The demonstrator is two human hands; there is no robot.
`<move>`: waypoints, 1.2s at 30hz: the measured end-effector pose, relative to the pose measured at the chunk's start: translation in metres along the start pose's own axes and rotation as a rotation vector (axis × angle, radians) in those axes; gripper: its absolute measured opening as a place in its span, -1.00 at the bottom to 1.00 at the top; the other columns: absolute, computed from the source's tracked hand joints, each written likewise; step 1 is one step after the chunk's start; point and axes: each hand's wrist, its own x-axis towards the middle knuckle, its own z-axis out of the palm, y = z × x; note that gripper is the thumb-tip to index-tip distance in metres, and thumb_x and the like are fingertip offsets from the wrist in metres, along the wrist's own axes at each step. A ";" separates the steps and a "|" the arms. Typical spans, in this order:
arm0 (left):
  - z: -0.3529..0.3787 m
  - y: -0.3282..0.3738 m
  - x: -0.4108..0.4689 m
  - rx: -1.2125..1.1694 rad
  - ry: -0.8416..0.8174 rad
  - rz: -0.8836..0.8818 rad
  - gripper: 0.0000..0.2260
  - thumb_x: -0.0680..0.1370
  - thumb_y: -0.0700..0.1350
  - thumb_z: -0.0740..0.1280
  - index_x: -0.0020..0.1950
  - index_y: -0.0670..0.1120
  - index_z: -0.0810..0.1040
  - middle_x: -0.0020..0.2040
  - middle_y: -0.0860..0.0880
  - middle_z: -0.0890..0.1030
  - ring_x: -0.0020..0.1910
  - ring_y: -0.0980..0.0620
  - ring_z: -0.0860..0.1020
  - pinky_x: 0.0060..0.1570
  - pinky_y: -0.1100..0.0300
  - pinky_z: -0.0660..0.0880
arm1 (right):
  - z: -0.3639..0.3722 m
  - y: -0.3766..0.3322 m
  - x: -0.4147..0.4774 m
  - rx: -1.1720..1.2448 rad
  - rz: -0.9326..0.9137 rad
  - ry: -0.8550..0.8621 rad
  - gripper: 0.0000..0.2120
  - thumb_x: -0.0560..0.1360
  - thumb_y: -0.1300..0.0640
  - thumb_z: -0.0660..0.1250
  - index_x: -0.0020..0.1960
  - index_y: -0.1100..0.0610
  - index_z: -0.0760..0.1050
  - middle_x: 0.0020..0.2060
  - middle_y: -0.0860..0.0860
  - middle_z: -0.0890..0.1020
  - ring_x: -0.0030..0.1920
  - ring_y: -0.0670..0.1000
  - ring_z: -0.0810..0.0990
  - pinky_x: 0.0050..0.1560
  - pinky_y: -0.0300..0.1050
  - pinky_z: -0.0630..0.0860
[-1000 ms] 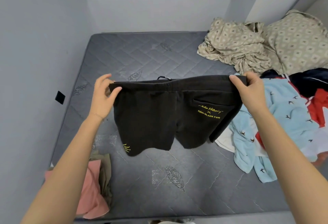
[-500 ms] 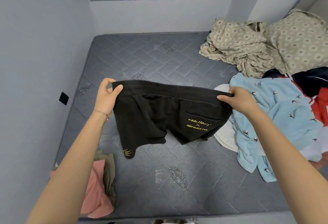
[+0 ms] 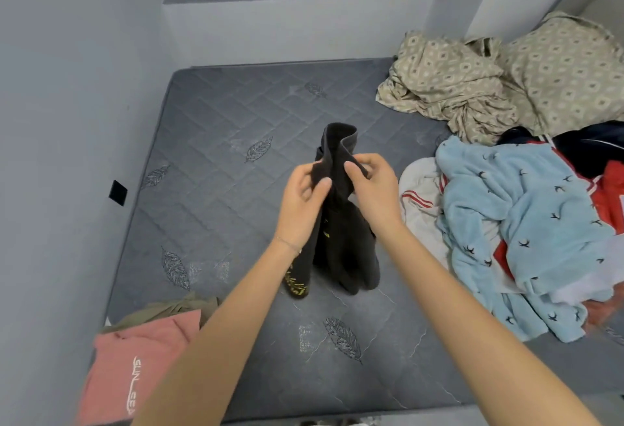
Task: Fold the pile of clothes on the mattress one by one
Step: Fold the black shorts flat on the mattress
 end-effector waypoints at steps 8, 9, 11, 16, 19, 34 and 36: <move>-0.007 -0.016 -0.003 0.325 0.121 0.084 -0.71 0.54 -0.27 0.33 0.20 -0.01 0.44 0.03 0.23 0.61 0.10 0.22 0.57 0.13 0.26 0.51 | 0.000 -0.007 0.001 0.283 0.274 -0.245 -0.76 0.61 0.01 0.23 0.10 0.19 0.43 0.06 0.20 0.63 0.00 0.07 0.68 -0.04 -0.14 0.63; -0.008 -0.014 -0.002 0.366 0.137 0.107 -0.74 0.56 -0.28 0.29 0.18 -0.01 0.45 0.02 0.21 0.61 0.09 0.22 0.57 0.14 0.22 0.51 | -0.003 -0.007 0.004 0.279 0.315 -0.248 -0.67 0.60 -0.05 0.24 0.16 0.20 0.44 0.08 0.20 0.63 0.02 0.08 0.67 -0.01 -0.11 0.62; -0.013 -0.009 -0.005 0.424 0.094 0.187 -0.71 0.56 -0.33 0.22 0.20 -0.02 0.48 0.10 0.17 0.60 0.16 0.20 0.55 0.21 0.20 0.47 | -0.008 -0.007 0.010 0.246 0.442 -0.251 -0.50 0.53 -0.20 0.27 0.26 0.18 0.44 0.14 0.20 0.60 0.06 0.11 0.65 0.04 -0.03 0.62; -0.016 0.001 -0.021 0.516 -0.283 0.335 -0.52 0.43 -0.49 0.14 0.23 -0.12 0.55 0.26 0.13 0.53 0.34 0.19 0.43 0.38 0.32 0.27 | -0.014 -0.008 0.021 0.274 0.668 -0.436 -0.31 0.29 -0.34 0.40 0.21 0.14 0.51 0.11 0.08 0.65 0.10 0.06 0.64 0.16 0.07 0.55; -0.013 0.001 -0.035 0.520 -0.432 0.277 -0.58 0.46 -0.50 0.20 0.20 -0.16 0.57 0.27 0.06 0.53 0.39 0.16 0.39 0.41 0.26 0.25 | -0.008 0.000 0.022 0.146 0.635 -0.322 -0.51 0.42 0.00 0.48 0.24 0.24 0.51 0.07 0.13 0.66 0.04 0.08 0.65 0.13 0.02 0.57; -0.118 -0.004 -0.006 0.472 0.149 -0.087 -0.63 0.65 -0.03 0.12 0.47 0.00 0.30 0.44 0.10 0.32 0.37 0.28 0.28 0.24 0.55 0.21 | 0.011 -0.004 -0.028 0.446 0.421 -0.685 -0.82 0.47 0.33 0.38 0.02 0.14 0.58 -0.13 -0.01 0.72 -0.11 -0.03 0.70 -0.14 -0.19 0.62; -0.116 -0.011 -0.001 0.469 0.128 -0.097 -0.62 0.66 -0.03 0.13 0.48 0.04 0.25 0.43 0.14 0.28 0.34 0.34 0.25 0.18 0.63 0.19 | 0.000 -0.001 -0.020 0.479 0.402 -0.662 -0.82 0.47 0.33 0.37 0.04 0.14 0.57 -0.13 -0.02 0.72 -0.11 -0.04 0.70 -0.14 -0.20 0.61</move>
